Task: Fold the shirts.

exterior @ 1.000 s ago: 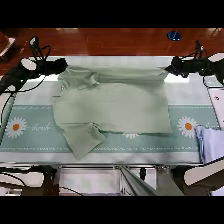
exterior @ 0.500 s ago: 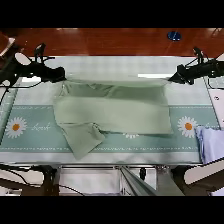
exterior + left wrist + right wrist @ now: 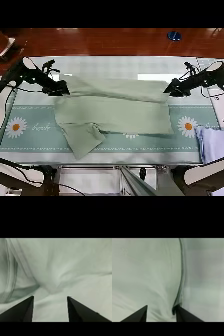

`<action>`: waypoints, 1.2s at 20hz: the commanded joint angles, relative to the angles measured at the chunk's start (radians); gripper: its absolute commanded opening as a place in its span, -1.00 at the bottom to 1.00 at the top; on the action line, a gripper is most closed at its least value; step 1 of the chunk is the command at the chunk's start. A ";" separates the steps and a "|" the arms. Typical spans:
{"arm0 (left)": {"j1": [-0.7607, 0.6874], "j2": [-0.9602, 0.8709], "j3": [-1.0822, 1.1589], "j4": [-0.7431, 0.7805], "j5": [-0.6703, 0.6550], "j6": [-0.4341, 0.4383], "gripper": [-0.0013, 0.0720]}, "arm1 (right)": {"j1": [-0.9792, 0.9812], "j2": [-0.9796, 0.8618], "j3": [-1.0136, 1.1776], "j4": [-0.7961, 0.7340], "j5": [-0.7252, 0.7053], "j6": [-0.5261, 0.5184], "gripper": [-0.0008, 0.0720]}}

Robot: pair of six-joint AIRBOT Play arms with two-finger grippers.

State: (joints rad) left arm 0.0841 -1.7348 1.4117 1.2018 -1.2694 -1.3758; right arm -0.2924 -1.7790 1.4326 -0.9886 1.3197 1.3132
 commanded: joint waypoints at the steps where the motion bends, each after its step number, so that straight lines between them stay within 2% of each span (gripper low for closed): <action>1: 0.032 0.037 0.002 0.101 -0.173 -0.029 0.42 | -0.046 0.068 -0.008 -0.025 0.061 0.034 0.16; 4: 0.114 0.173 -0.088 0.116 -0.197 0.006 0.42 | -0.127 0.224 -0.053 -0.129 0.074 0.059 0.16; 6: 0.183 0.307 -0.259 0.111 -0.137 0.020 0.42 | -0.184 0.378 -0.197 -0.154 -0.014 0.068 0.16; 10: 0.312 0.544 -0.681 0.027 -0.015 0.015 0.42 | -0.240 0.712 -0.638 -0.073 -0.228 0.051 0.16; 13: 0.378 0.585 -0.864 -0.020 0.000 0.002 0.42 | -0.240 0.884 -0.885 0.018 -0.293 0.039 0.16; 16: 0.351 0.577 -0.935 -0.257 0.063 0.119 0.42 | -0.240 0.927 -0.977 0.085 -0.289 0.013 0.16; 17: 0.331 0.577 -0.949 -0.295 0.092 0.144 0.42 | -0.240 0.927 -0.986 0.091 -0.284 0.009 0.16; 24: 0.100 0.562 -0.979 -0.350 0.280 0.148 0.39 | -0.245 0.927 -0.987 0.084 -0.299 0.010 0.16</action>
State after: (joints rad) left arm 0.2695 -1.1641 0.4484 0.8616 -1.1030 -1.2400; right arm -0.5331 -0.8581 0.4561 -0.9043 1.0370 1.3254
